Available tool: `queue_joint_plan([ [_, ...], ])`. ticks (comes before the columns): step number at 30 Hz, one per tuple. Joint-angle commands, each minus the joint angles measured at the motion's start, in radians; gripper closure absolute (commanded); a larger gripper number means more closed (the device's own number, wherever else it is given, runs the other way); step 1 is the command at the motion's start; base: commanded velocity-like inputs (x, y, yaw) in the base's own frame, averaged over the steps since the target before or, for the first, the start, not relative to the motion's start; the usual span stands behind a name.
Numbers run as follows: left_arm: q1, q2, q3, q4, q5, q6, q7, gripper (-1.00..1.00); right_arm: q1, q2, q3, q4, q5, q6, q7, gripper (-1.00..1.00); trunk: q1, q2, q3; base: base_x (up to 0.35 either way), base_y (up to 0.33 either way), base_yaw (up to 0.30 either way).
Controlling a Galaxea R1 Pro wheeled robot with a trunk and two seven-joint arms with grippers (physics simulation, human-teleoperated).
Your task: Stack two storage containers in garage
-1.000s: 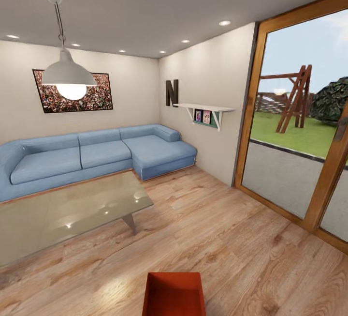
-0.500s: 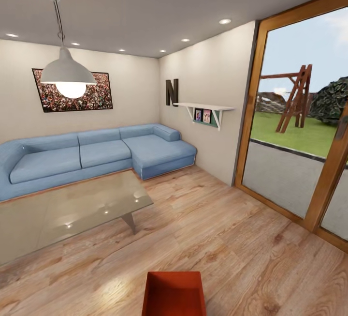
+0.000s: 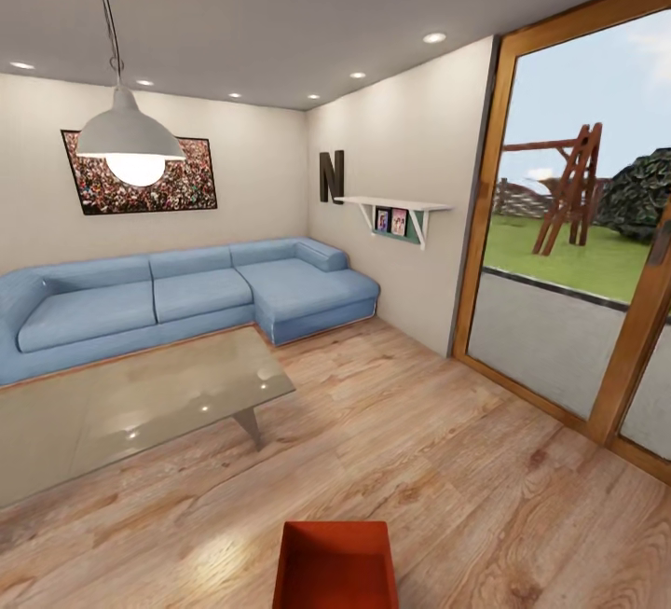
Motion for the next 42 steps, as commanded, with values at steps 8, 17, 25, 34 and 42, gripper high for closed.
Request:
queue_joint_plan([
  [8,0.000,0.000,0.001,0.000,0.003,0.000,0.001,-1.00,-0.001,0.000,0.009,0.003,-0.009,-0.006,-0.001,-1.00,0.031,-0.057,-0.027,0.000,0.000,0.000],
  [17,0.000,0.000,0.001,0.000,0.003,0.000,0.001,-1.00,-0.001,0.000,0.009,0.003,-0.009,-0.006,-0.001,-1.00,0.065,-0.120,-0.055,0.000,0.000,0.000],
  [25,0.000,0.000,0.001,0.000,0.003,0.000,0.001,-1.00,-0.001,0.000,0.009,0.003,-0.009,-0.006,-0.001,-1.00,0.096,-0.176,-0.080,0.000,0.000,0.000],
  [34,0.000,0.000,0.001,0.000,0.003,0.000,0.001,-1.00,-0.001,0.000,0.009,0.003,-0.009,-0.006,-0.001,-1.00,0.131,-0.239,-0.108,0.000,0.000,0.000],
  [42,0.000,0.000,0.001,0.000,0.003,0.000,0.001,-1.00,-0.001,-0.001,0.009,0.003,-0.009,-0.006,-0.001,-1.00,0.161,-0.295,-0.133,0.000,0.000,0.000],
])
